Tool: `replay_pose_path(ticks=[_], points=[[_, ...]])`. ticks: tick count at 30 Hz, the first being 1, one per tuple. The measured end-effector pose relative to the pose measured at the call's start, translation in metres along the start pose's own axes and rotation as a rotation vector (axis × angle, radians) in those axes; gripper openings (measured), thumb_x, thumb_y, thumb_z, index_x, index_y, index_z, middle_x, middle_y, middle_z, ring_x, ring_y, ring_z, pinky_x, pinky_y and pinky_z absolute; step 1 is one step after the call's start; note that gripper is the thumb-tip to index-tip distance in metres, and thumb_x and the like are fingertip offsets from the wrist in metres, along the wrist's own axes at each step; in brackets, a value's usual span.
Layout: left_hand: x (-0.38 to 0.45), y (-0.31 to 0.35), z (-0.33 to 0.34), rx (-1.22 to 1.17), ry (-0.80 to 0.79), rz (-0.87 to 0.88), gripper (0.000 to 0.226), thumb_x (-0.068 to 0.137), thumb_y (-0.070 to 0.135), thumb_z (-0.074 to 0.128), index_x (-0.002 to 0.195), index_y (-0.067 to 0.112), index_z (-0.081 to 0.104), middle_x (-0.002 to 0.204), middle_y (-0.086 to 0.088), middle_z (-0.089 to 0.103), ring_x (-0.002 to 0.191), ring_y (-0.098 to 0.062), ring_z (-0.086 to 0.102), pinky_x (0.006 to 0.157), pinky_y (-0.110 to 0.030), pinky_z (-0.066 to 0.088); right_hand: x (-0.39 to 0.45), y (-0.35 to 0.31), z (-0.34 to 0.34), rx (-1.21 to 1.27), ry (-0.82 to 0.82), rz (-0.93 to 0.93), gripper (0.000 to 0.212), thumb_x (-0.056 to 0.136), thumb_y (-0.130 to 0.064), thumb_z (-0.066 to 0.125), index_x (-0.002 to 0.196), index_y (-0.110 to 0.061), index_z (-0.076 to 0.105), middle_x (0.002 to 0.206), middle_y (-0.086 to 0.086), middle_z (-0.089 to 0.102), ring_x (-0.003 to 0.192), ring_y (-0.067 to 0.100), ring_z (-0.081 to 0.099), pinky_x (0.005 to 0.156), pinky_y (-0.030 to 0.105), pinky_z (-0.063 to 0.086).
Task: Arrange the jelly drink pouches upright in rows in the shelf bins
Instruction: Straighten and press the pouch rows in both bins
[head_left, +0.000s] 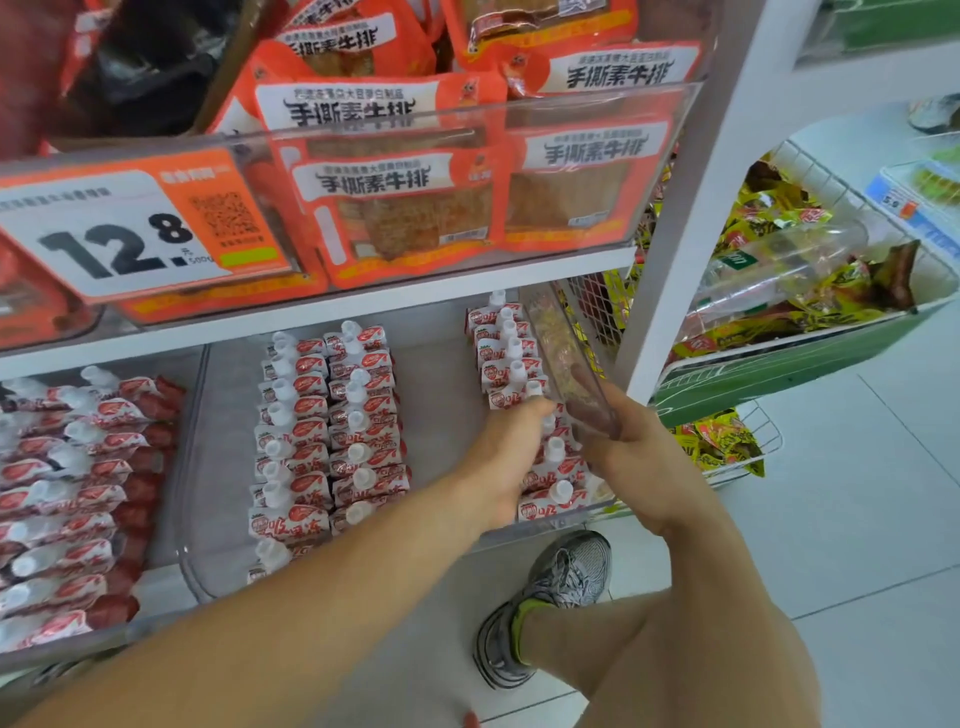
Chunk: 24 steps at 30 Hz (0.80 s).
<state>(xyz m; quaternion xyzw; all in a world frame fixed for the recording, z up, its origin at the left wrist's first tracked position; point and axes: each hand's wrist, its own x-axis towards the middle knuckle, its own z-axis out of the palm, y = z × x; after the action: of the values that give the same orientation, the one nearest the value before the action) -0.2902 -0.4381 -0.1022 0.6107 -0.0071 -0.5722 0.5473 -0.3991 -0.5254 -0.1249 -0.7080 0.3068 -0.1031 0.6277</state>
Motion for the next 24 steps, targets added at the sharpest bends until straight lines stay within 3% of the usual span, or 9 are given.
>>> replay_pose_path(ticks=[2,4,7,9,10,14,16,19,24], points=[[-0.004,-0.001,0.002,0.014,-0.003,0.003,0.03,0.095,0.023,0.045,0.078,0.016,0.069,0.071,0.0,0.073,0.057,-0.011,0.069,0.061,-0.025,0.055,0.0,0.001,0.0,-0.01,0.004,-0.002,0.087,0.085,0.016,0.04,0.105,-0.068,0.053,0.104,-0.036,0.067,0.107,-0.013,0.059,0.085,0.019,0.047],[-0.005,0.007,-0.013,0.014,0.03,-0.028,0.027,0.094,0.026,0.046,0.082,0.012,0.066,0.073,-0.006,0.071,0.065,-0.02,0.069,0.072,-0.033,0.055,0.0,0.002,-0.001,-0.016,-0.005,0.001,0.079,0.084,0.007,0.047,0.101,-0.07,0.055,0.1,-0.036,0.068,0.103,-0.01,0.063,0.078,0.021,0.049],[0.017,0.016,-0.04,0.263,0.301,0.045,0.024,0.093,0.035,0.05,0.096,0.013,0.056,0.095,-0.009,0.057,0.1,-0.028,0.056,0.089,-0.039,0.045,-0.002,-0.003,-0.001,-0.063,-0.004,0.008,0.073,0.082,-0.006,0.053,0.098,-0.078,0.051,0.102,-0.041,0.064,0.103,-0.012,0.061,0.088,0.034,0.051],[0.039,0.026,-0.045,0.349,0.49,0.271,0.036,0.095,0.037,0.048,0.123,0.015,0.053,0.125,-0.008,0.055,0.121,-0.026,0.047,0.093,-0.031,0.035,-0.002,-0.005,-0.001,-0.091,0.001,0.011,0.077,0.087,-0.004,0.053,0.098,-0.08,0.047,0.102,-0.045,0.062,0.101,-0.017,0.058,0.091,0.035,0.049],[0.047,0.032,-0.042,0.334,0.502,0.366,0.045,0.097,0.035,0.046,0.138,0.015,0.044,0.14,-0.006,0.047,0.13,-0.023,0.042,0.097,-0.029,0.032,-0.003,-0.005,-0.001,-0.099,0.003,0.012,0.079,0.089,-0.002,0.052,0.098,-0.081,0.047,0.101,-0.045,0.061,0.101,-0.017,0.058,0.089,0.034,0.049],[0.085,0.024,-0.024,0.247,0.37,0.542,0.041,0.102,0.028,0.041,0.143,0.025,0.035,0.142,-0.003,0.047,0.127,-0.016,0.047,0.108,-0.032,0.032,-0.005,-0.009,0.001,-0.133,-0.004,0.019,0.071,0.078,-0.015,0.05,0.101,-0.082,0.043,0.101,-0.046,0.061,0.103,-0.007,0.06,0.09,0.037,0.052],[0.093,0.021,-0.019,0.186,0.339,0.503,0.057,0.102,0.034,0.038,0.153,0.02,0.017,0.155,-0.004,0.031,0.141,-0.021,0.033,0.116,-0.039,0.027,-0.005,-0.01,0.001,-0.157,-0.007,0.018,0.068,0.074,-0.022,0.049,0.106,-0.081,0.041,0.104,-0.044,0.061,0.108,-0.002,0.06,0.094,0.04,0.052],[0.089,0.027,-0.021,0.247,0.238,0.43,0.057,0.104,0.042,0.027,0.155,0.026,0.005,0.16,0.004,0.017,0.145,-0.018,0.021,0.115,-0.036,0.019,-0.004,-0.01,-0.003,-0.184,-0.019,-0.003,0.06,0.065,-0.039,0.051,0.119,-0.067,0.044,0.116,-0.029,0.065,0.113,0.003,0.061,0.097,0.045,0.052],[0.087,0.037,-0.023,0.343,0.213,0.371,0.06,0.103,0.049,0.021,0.153,0.019,0.007,0.158,-0.006,0.024,0.142,-0.024,0.028,0.108,-0.036,0.026,-0.003,-0.01,-0.007,-0.226,-0.028,0.006,0.061,0.065,-0.046,0.053,0.125,-0.051,0.043,0.118,-0.02,0.067,0.111,0.006,0.064,0.096,0.046,0.053]])
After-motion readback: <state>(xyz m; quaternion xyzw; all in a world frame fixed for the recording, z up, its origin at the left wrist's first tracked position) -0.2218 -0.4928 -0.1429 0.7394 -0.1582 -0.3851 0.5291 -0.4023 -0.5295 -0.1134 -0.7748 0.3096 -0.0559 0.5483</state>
